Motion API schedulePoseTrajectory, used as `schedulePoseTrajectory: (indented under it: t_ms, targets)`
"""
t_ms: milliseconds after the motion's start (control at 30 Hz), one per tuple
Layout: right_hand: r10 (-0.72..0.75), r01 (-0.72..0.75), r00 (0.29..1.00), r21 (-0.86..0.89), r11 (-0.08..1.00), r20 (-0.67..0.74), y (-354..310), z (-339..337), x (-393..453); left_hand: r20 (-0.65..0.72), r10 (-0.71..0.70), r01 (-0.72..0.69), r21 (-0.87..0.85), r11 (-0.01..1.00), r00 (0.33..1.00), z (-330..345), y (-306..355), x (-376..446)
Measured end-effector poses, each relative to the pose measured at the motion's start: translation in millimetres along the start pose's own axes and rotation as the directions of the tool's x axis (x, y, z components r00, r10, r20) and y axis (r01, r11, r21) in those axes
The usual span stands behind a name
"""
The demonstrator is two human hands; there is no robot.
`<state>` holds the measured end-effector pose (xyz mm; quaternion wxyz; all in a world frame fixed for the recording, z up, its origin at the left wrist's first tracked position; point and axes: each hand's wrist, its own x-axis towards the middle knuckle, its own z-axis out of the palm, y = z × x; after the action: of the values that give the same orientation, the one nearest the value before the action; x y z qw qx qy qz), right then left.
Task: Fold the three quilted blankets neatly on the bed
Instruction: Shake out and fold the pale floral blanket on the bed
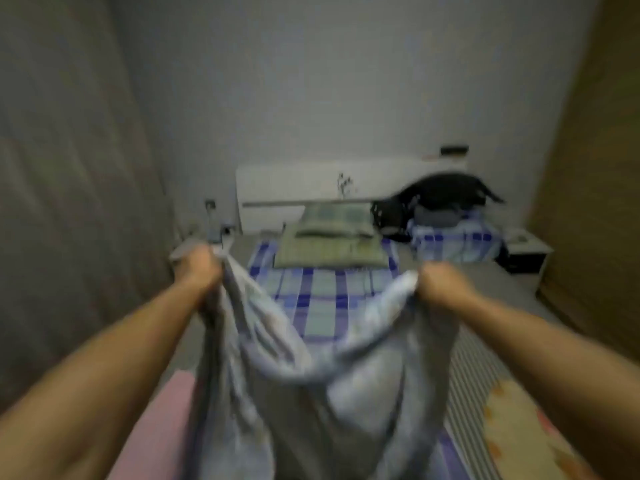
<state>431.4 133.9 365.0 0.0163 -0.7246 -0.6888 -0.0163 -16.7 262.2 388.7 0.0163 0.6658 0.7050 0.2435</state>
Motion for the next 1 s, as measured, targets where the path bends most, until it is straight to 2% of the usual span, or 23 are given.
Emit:
schedulePoseTrajectory:
  t_ms: [33, 67, 100, 133, 167, 233, 333, 367, 400, 467, 500, 533, 600, 633, 700, 733, 767, 800, 833, 867, 900, 933, 1000]
  targets:
    - [0.209, -0.166, 0.97, 0.281, 0.945, -0.128, 0, -79, 20, -0.184, -0.102, 0.053, -0.259, 0.965, 0.978, -57, 39, 27]
    - [0.386, -0.184, 0.854, 0.494, 0.85, -0.347, 8, -173, 25, -0.344, -0.17, 0.0, -0.441, 0.897, 0.923, -142, 80, 40]
    - [0.518, -0.134, 0.683, 0.609, 0.782, -0.514, 14, -223, 32, -0.588, -0.271, -0.054, -0.474, 0.879, 0.762, -188, 97, 48]
    - [0.591, -0.076, 0.495, 0.646, 0.76, -0.637, 18, -265, 27, -0.663, -0.289, -0.133, -0.509, 0.85, 0.691, -233, 115, 52]
    - [0.555, -0.047, 0.465, 0.607, 0.793, -0.69, 19, -296, 20, -0.683, -0.267, -0.163, -0.496, 0.853, 0.68, -270, 124, 53]
    - [0.399, -0.007, 0.52, 0.463, 0.886, -0.755, 7, -324, 2, -0.722, -0.168, -0.264, -0.445, 0.856, 0.671, -315, 131, 46]
    - [0.354, -0.119, 0.739, 0.406, 0.906, -0.573, 0, -306, -7, -0.707, -0.106, -0.261, -0.39, 0.883, 0.7, -322, 112, 47]
    - [0.376, -0.186, 0.756, 0.375, 0.908, -0.535, 1, -294, -9, -0.691, -0.092, -0.245, -0.373, 0.895, 0.717, -317, 101, 47]
    - [0.41, -0.24, 0.703, 0.348, 0.906, -0.582, 6, -283, -12, -0.678, -0.091, -0.211, -0.349, 0.913, 0.729, -310, 86, 48]
    - [0.483, -0.296, 0.416, 0.387, 0.873, -0.77, 21, -265, -21, -0.64, -0.152, -0.045, -0.28, 0.959, 0.753, -298, 52, 46]
    - [0.515, -0.289, 0.309, 0.438, 0.852, -0.799, 29, -257, -29, -0.623, -0.201, 0.055, -0.245, 0.968, 0.756, -294, 35, 42]
    - [0.557, -0.301, 0.27, 0.481, 0.824, -0.785, 39, -249, -34, -0.612, -0.243, 0.138, -0.214, 0.967, 0.753, -289, 19, 39]
    - [0.623, -0.352, 0.337, 0.519, 0.779, -0.706, 62, -231, -40, -0.593, -0.285, 0.246, -0.148, 0.958, 0.753, -277, -3, 21]
    - [0.636, -0.348, 0.345, 0.535, 0.77, -0.69, 70, -220, -43, -0.578, -0.285, 0.256, -0.133, 0.957, 0.765, -268, -11, 11]
    - [0.621, -0.231, 0.334, 0.578, 0.783, -0.709, 75, -187, -48, -0.549, -0.25, 0.211, -0.135, 0.968, 0.798, -239, -22, -16]
    - [0.564, -0.162, 0.386, 0.548, 0.821, -0.731, 67, -164, -55, -0.559, -0.207, 0.154, -0.141, 0.978, 0.803, -218, -28, -31]
    - [0.462, -0.093, 0.536, 0.494, 0.864, -0.707, 55, -135, -63, -0.574, -0.152, 0.084, -0.143, 0.986, 0.805, -192, -34, -47]
    - [0.317, -0.016, 0.737, 0.454, 0.891, -0.596, 44, -102, -71, -0.562, -0.085, 0.011, -0.135, 0.991, 0.823, -161, -40, -66]
    - [0.182, 0.006, 0.917, 0.47, 0.883, -0.354, 32, -62, -81, -0.505, 0.0, -0.061, -0.103, 0.993, 0.863, -128, -48, -88]
    - [0.06, -0.026, 0.996, 0.42, 0.907, -0.069, 25, -13, -92, -0.378, 0.085, -0.112, -0.05, 0.992, 0.922, -92, -60, -111]
    - [-0.015, -0.038, 0.983, 0.287, 0.957, 0.181, 18, 36, -106, -0.184, 0.157, -0.151, 0.044, 0.988, 0.97, -57, -75, -135]
    - [-0.042, -0.013, 0.939, 0.158, 0.987, 0.341, 17, 86, -121, 0.045, 0.192, -0.197, 0.186, 0.963, 0.98, -25, -91, -161]
    - [0.02, -0.007, 0.873, -0.029, 1.0, 0.488, 23, 174, -159, 0.401, 0.153, -0.309, 0.36, 0.88, 0.903, 31, -127, -218]
